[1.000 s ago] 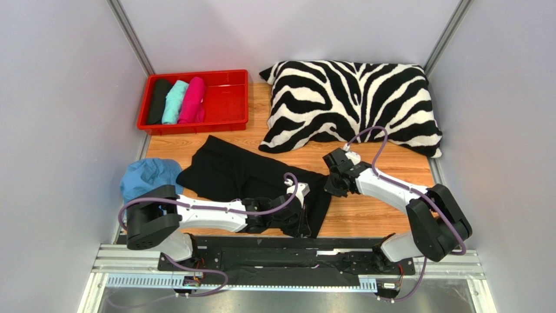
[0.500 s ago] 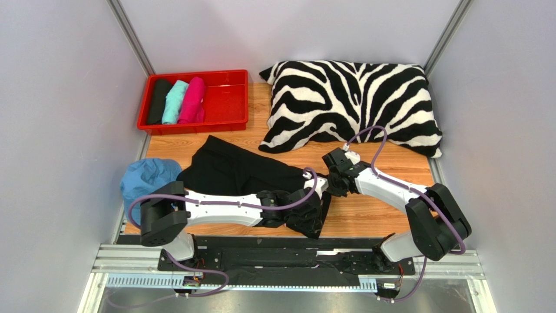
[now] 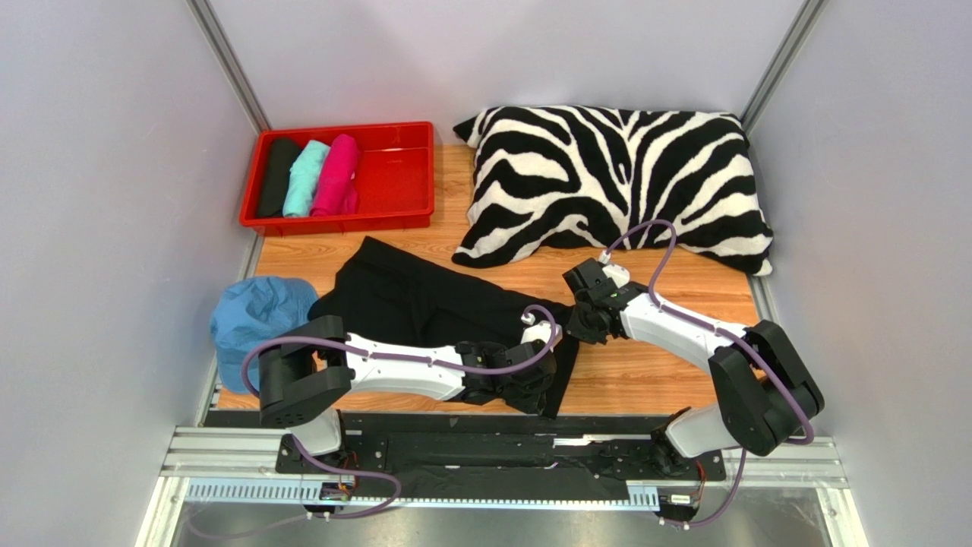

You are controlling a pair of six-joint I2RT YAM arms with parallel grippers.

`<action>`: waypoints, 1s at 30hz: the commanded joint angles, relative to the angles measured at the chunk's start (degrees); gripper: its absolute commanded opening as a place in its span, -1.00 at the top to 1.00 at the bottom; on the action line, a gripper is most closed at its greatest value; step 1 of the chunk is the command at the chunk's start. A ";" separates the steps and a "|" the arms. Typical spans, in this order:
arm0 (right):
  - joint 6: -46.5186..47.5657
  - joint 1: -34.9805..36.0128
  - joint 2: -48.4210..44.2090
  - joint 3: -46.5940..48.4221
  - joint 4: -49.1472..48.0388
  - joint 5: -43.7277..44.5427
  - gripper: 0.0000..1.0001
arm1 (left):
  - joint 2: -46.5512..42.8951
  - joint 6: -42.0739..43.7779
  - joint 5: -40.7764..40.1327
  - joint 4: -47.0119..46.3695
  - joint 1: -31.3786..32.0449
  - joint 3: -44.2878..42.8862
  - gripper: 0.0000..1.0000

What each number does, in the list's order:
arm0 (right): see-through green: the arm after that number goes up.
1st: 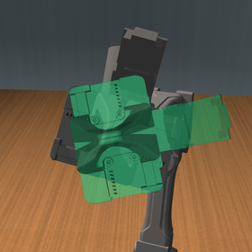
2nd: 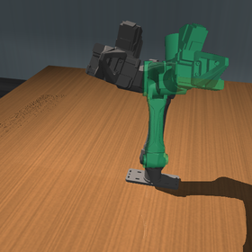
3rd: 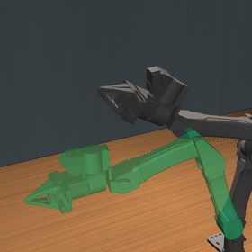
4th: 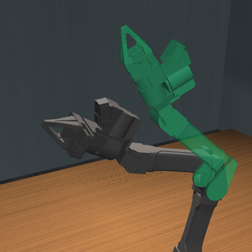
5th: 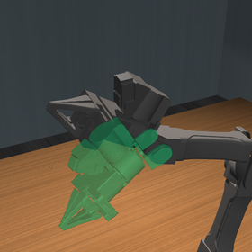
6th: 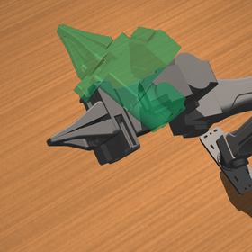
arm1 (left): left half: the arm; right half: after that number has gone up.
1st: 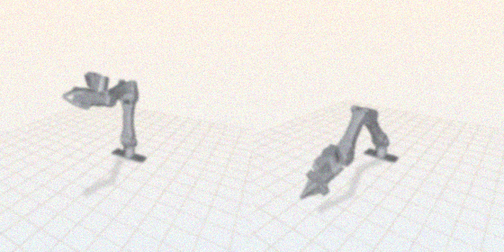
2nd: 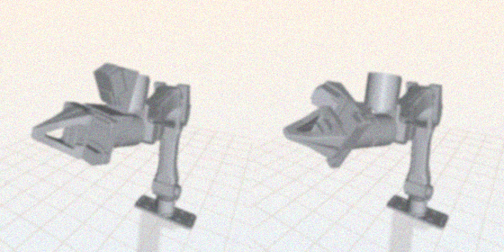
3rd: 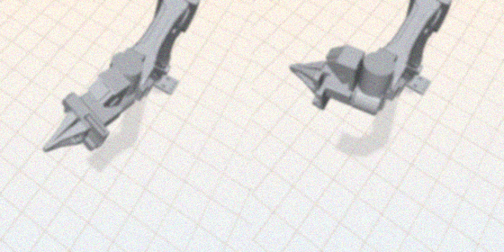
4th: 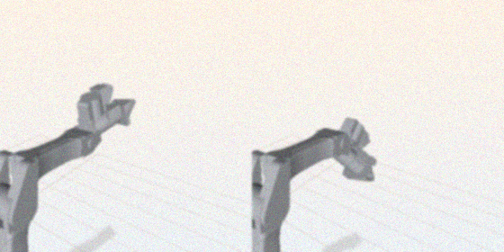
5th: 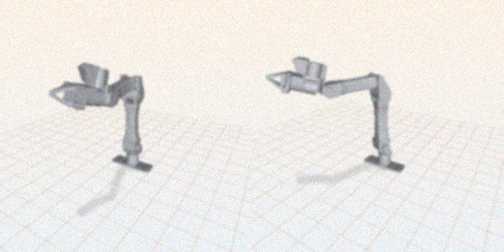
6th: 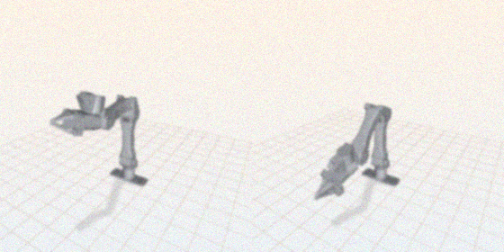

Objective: Roll the t-shirts
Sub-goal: Roll the T-shirt to the center of the board.

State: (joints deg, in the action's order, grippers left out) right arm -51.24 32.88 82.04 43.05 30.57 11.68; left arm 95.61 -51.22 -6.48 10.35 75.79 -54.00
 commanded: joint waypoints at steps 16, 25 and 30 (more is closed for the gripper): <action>-0.52 0.51 1.37 0.46 1.69 2.64 0.92 | -2.01 3.49 -3.19 -2.70 0.15 -1.81 0.49; -0.44 0.60 1.63 0.64 1.95 2.82 0.93 | -3.06 5.87 -3.36 -2.70 -0.38 -3.22 0.32; -0.26 0.52 1.63 1.25 2.39 2.91 0.92 | -2.45 6.66 -2.92 -2.61 -1.52 -3.92 0.32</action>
State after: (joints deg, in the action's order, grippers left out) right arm -51.22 33.26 82.39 43.57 31.16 12.21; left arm 95.15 -46.83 -8.71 8.93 75.18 -55.55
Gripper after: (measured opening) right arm 0.089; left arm 0.338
